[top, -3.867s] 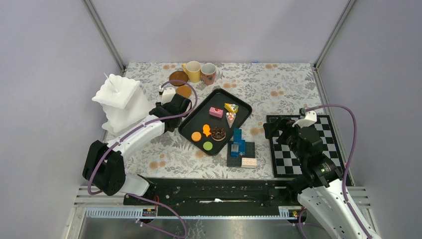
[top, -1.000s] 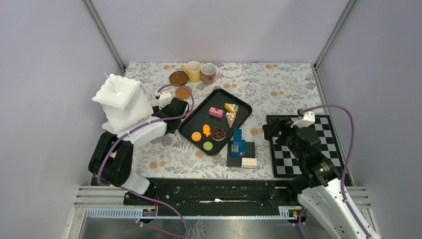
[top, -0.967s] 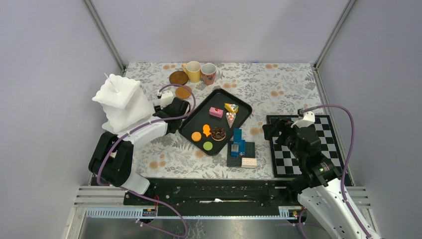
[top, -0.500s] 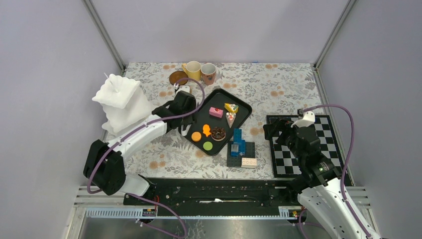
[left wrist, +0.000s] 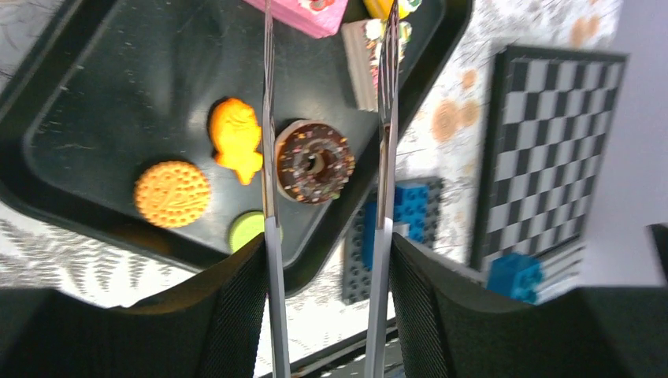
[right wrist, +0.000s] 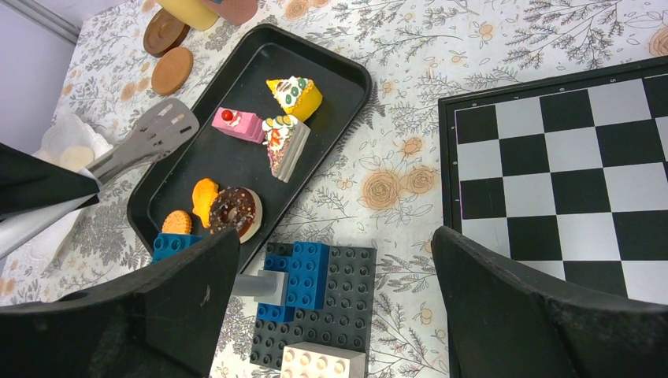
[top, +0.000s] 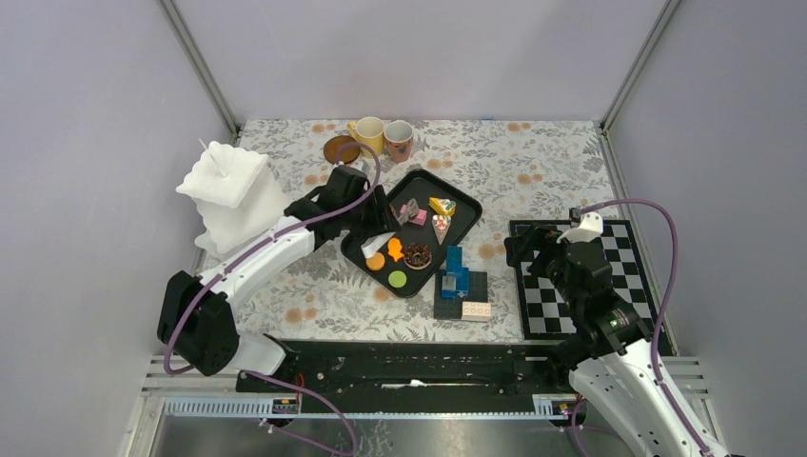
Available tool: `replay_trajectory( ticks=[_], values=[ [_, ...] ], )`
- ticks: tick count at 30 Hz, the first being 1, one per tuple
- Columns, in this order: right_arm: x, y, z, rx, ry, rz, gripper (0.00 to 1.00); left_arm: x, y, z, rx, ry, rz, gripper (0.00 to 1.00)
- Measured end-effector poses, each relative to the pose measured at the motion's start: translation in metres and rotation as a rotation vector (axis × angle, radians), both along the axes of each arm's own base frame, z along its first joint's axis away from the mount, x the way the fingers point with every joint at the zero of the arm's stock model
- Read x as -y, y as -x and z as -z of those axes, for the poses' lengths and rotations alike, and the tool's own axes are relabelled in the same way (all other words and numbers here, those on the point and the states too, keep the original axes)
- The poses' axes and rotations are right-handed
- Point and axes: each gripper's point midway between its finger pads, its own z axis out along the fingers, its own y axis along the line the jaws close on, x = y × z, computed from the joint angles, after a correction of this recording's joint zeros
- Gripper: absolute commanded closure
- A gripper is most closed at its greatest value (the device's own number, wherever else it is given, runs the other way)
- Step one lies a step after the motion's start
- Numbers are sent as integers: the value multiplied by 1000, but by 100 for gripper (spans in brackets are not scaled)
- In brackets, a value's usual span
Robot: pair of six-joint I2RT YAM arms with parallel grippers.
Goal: Serve the afternoon tea
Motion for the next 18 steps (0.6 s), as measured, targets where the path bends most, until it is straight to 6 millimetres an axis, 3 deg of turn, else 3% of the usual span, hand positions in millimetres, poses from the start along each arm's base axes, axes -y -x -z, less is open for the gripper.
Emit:
replay_trajectory(
  ticks=[7,18],
  values=[
    [0,0,-1,1,-1,0,2,19,-12,-14,-64,174,-157,46],
    [0,0,-2,4,-7,2,2,39,-15,9,-214,242,-343,45]
  ],
)
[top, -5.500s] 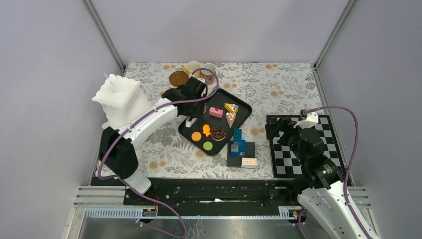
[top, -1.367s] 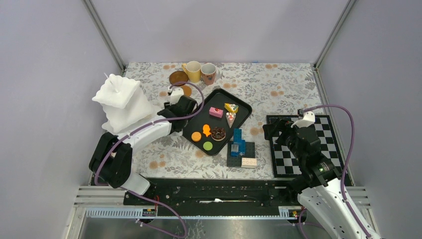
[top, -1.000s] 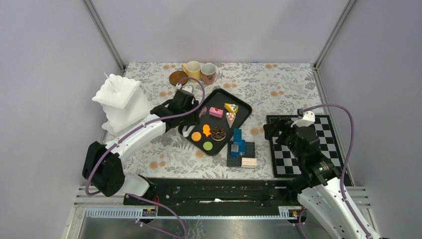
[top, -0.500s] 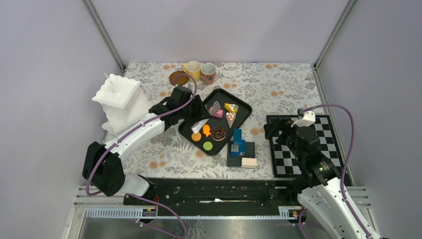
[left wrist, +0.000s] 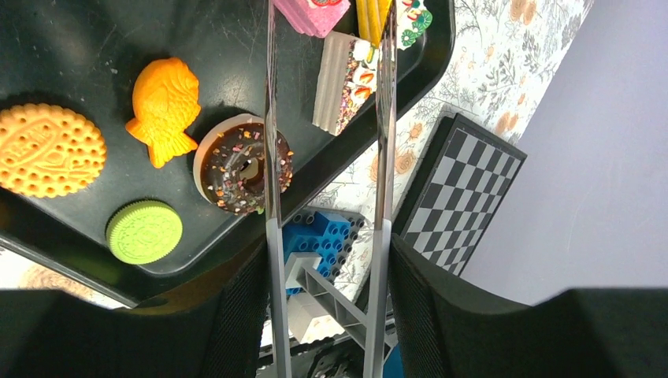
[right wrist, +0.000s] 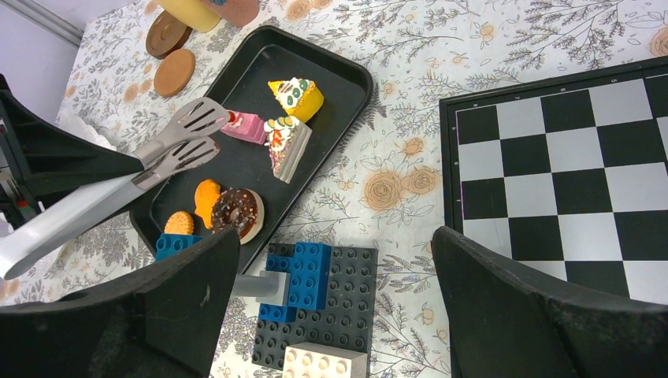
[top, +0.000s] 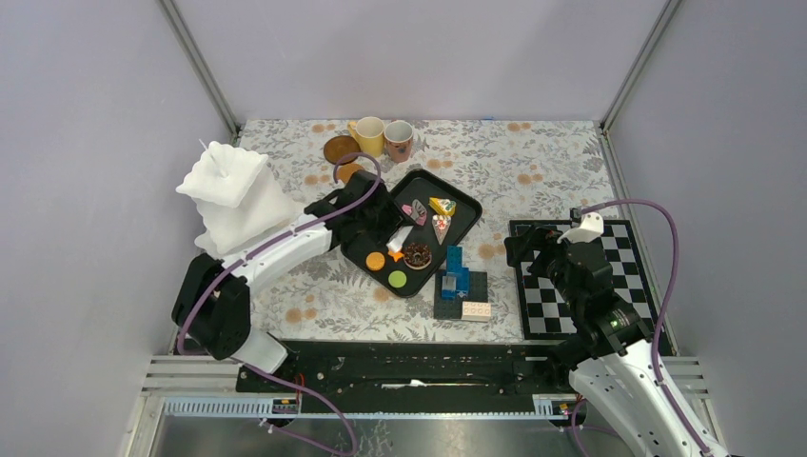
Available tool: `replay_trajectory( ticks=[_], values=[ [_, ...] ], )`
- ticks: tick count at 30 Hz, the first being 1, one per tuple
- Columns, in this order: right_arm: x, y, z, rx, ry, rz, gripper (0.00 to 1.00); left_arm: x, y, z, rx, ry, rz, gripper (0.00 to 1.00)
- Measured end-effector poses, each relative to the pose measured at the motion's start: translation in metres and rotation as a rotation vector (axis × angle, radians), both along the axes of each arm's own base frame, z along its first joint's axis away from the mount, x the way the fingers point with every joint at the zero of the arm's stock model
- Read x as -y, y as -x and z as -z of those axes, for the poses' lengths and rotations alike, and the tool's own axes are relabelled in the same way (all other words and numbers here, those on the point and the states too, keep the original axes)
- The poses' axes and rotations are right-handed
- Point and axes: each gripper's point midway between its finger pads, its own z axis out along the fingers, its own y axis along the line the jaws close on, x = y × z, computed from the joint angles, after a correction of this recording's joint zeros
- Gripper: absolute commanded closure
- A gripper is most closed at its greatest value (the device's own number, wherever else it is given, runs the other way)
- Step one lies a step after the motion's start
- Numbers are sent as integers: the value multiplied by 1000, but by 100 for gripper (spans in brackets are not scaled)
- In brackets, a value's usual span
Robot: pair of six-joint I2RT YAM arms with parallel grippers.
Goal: Serve the afternoon tea
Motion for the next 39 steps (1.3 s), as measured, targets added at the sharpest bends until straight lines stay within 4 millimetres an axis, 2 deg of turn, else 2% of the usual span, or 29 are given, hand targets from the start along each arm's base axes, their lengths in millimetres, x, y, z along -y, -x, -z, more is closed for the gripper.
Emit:
replay_trajectory(
  ticks=[11,26,33,39],
  values=[
    [-1,-1,0,-1,-4,1,2,7,-2,25,-94,1,-117,45],
    [-1,-1,0,0,-7,2,2,19,-20,41,-120,11,-180,45],
    [-1,0,1,-2,-6,2,2,18,-29,36,-92,9,-202,45],
    [-1,0,2,-3,-5,2,2,21,-32,48,-119,7,-213,45]
  ],
)
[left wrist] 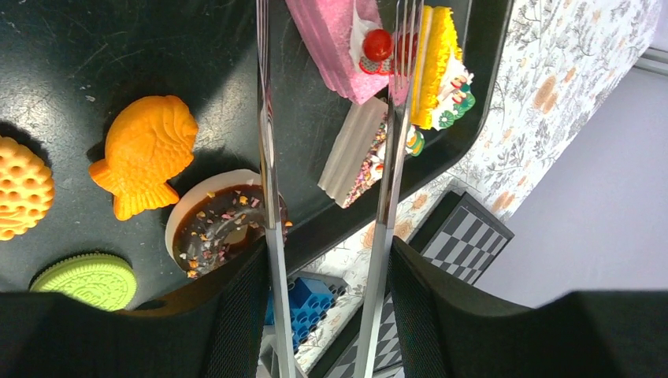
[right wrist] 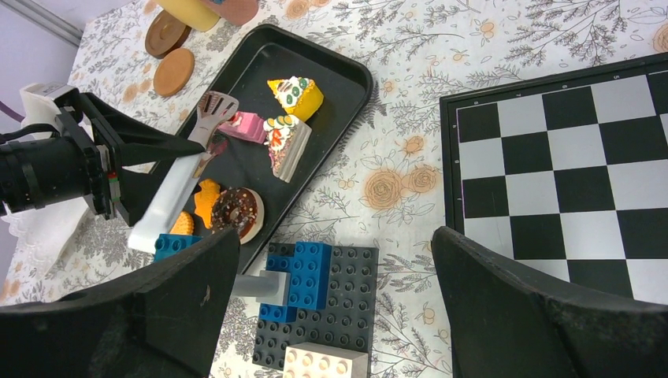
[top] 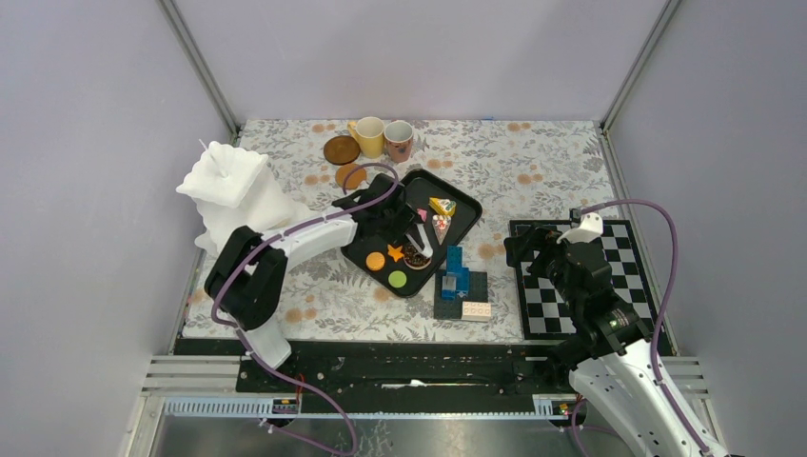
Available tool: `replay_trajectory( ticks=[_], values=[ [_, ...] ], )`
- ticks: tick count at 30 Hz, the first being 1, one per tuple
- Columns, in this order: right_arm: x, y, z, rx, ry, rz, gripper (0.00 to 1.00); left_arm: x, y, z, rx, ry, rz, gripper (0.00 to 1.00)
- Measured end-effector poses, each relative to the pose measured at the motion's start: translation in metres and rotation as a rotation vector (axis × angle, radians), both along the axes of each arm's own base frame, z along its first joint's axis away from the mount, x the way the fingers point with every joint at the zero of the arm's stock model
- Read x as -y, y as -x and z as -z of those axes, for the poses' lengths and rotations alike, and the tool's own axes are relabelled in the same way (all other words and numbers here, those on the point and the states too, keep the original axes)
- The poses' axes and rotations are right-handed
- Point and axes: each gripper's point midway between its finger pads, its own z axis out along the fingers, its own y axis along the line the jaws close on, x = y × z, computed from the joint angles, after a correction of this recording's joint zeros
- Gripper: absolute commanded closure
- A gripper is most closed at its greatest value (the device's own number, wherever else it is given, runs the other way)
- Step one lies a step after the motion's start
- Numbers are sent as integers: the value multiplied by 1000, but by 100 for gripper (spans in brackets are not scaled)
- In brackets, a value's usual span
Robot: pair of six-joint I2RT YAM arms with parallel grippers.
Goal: Serve the afternoon tea
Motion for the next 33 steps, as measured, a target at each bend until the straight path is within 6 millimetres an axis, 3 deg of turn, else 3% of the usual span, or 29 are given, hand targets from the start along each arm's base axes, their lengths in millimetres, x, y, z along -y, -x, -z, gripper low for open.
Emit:
replay_trajectory(
  ticks=[10,22,33],
  values=[
    [0,0,3,-4,2,0,2,3,-3,4,-19,9,-14,55],
    [-1,-1,3,-6,3,0,2,9,0,1,-27,36,15,82],
    [-1,-1,3,-6,2,-1,2,8,-1,-1,-4,26,54,87]
  ],
)
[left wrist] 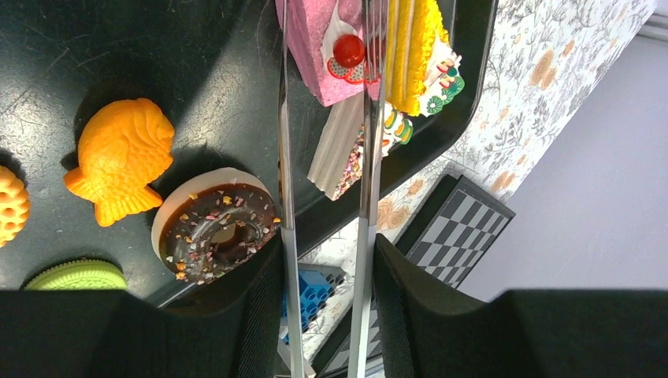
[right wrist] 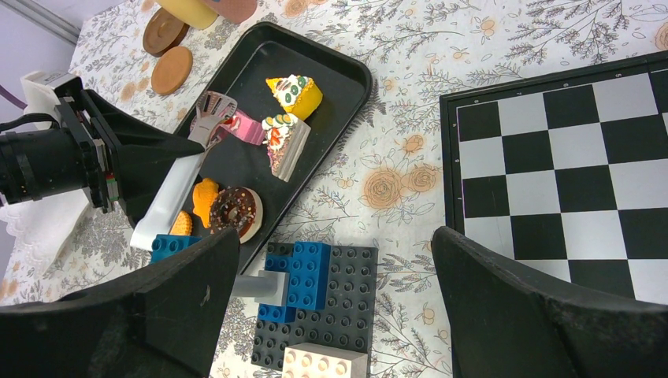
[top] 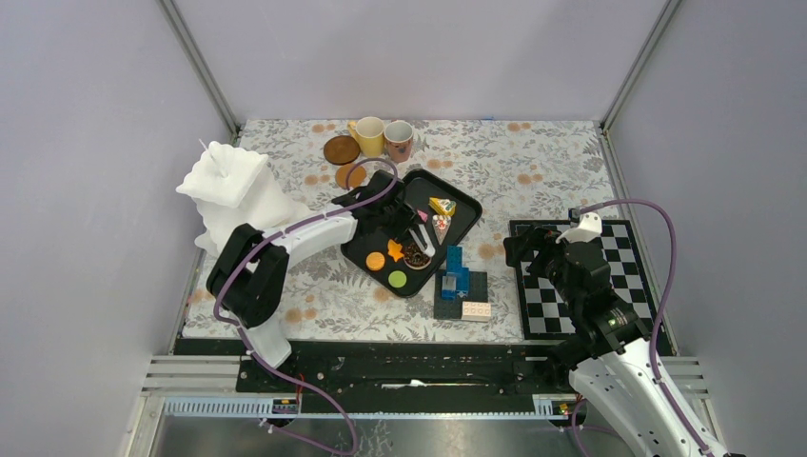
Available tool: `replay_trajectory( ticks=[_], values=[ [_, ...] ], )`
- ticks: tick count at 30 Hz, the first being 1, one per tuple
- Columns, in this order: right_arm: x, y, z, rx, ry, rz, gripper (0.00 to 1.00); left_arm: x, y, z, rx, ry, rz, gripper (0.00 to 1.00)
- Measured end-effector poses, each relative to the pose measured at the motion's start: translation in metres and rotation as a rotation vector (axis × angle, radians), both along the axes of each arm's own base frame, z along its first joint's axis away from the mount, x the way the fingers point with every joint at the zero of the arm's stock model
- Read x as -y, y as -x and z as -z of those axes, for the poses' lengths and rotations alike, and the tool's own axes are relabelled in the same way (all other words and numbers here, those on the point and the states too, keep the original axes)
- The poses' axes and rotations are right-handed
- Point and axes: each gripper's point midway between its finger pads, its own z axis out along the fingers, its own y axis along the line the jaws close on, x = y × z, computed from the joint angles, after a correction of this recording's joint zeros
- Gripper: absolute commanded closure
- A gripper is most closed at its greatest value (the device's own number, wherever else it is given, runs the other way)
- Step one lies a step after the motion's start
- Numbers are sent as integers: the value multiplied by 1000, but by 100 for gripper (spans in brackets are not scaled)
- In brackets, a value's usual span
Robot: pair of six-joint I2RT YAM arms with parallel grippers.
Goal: Serve the afternoon tea
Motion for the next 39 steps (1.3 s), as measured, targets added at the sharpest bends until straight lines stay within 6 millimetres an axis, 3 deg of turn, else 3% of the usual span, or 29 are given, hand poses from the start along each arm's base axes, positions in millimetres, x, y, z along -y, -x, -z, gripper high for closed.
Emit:
replay_trajectory(
  ticks=[15,30,39],
  values=[
    [0,0,0,0,-1,0,2,-5,8,-20,96,-54,157,94],
    [-1,0,0,-3,-11,1,2,-24,18,-35,152,-147,281,100],
    [-1,1,0,-1,-12,1,2,-55,30,-68,217,-299,390,100]
  ],
)
